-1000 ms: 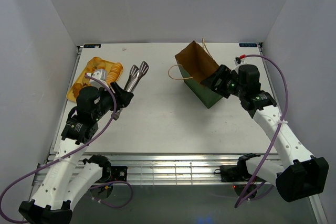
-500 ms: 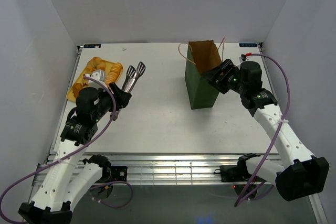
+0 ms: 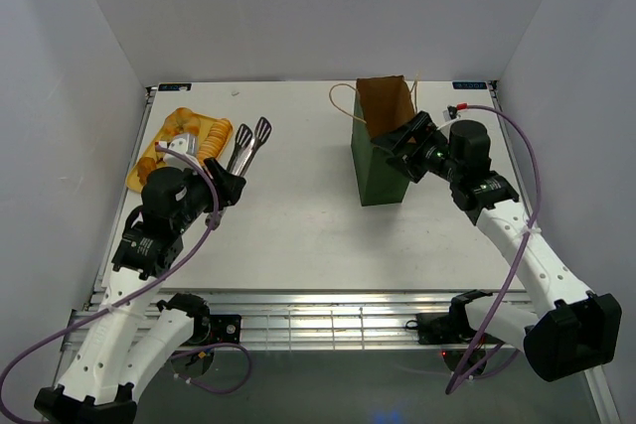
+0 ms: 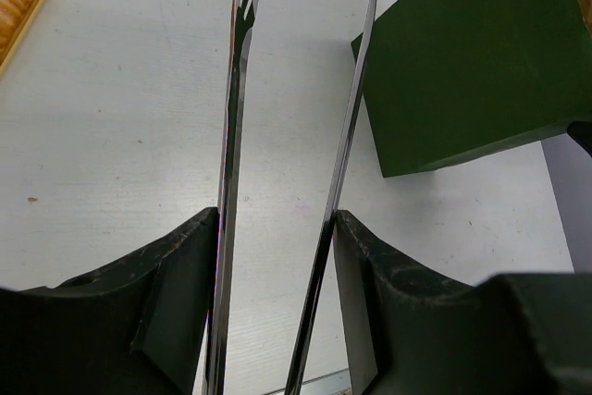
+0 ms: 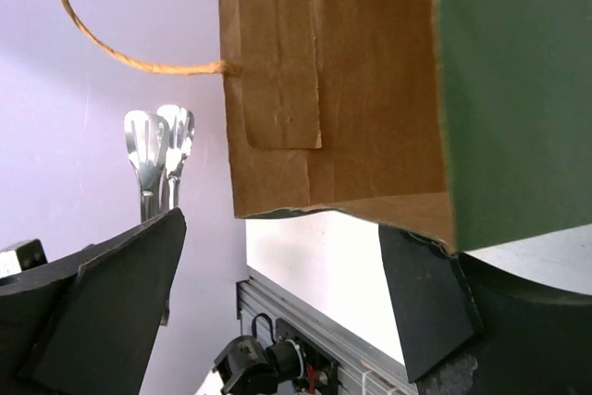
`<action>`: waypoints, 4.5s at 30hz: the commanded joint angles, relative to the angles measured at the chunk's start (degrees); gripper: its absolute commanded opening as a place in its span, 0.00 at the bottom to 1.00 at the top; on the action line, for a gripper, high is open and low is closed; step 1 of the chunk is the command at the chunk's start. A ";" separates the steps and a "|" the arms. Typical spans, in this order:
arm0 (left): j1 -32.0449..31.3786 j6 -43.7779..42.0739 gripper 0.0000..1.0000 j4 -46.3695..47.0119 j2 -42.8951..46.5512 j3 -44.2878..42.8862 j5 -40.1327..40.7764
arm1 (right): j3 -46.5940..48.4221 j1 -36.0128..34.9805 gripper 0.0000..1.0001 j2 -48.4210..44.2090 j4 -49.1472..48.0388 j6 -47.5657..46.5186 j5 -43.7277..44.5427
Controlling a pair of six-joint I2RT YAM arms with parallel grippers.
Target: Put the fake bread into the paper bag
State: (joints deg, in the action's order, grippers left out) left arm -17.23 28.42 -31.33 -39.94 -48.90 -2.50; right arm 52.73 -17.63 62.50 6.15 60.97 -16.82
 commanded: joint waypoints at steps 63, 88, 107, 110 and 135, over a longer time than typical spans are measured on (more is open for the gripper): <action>15.30 -33.08 0.65 12.96 -53.57 -22.55 12.44 | 3.70 -4.52 0.90 -20.22 28.48 -43.13 1.35; 15.83 -31.77 0.63 13.31 -59.81 -21.32 11.73 | 4.57 -4.52 0.90 -19.79 27.77 -43.22 1.70; 16.00 -26.93 0.36 13.84 -47.34 -18.68 13.14 | 6.33 -4.52 0.90 -20.40 28.30 -41.11 2.23; 16.00 -26.14 0.34 12.79 -43.92 -19.38 12.79 | 6.77 -4.52 0.90 -20.22 28.91 -41.02 3.02; 16.00 -12.26 0.32 8.55 -18.86 -29.05 -16.01 | 20.74 -4.52 0.91 -8.63 33.92 -41.63 25.43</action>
State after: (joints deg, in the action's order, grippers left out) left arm -1.45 11.81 -26.79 -61.43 -73.60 -9.32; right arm 69.65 -21.89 52.31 40.49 20.51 3.25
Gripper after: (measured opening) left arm 0.464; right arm 0.908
